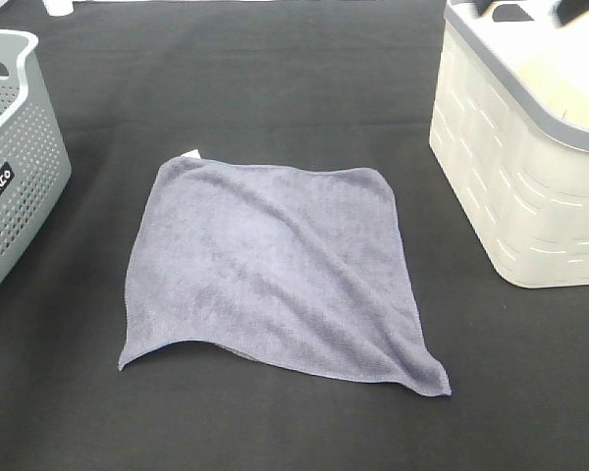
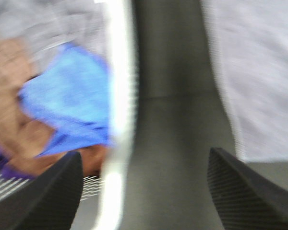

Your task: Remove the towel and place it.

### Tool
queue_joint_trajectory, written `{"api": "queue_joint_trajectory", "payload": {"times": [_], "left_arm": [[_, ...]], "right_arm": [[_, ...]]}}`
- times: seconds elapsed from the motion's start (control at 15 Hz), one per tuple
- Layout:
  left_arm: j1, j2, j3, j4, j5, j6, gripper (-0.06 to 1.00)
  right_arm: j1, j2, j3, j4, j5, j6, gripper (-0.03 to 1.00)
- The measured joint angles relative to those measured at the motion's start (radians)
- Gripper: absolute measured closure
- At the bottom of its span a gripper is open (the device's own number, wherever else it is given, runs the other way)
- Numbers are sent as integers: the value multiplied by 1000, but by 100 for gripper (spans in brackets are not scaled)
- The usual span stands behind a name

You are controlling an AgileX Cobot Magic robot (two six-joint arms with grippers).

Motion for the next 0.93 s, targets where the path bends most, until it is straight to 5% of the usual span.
{"api": "queue_joint_trajectory", "payload": {"times": [0.27, 0.93], "left_arm": [[241, -105, 18, -34, 0, 4, 26], [263, -663, 412, -26, 3, 61, 26]], "right_arm": [[-57, -196, 179, -36, -1, 2, 14], [-57, -895, 818, -45, 1, 23, 18]]}}
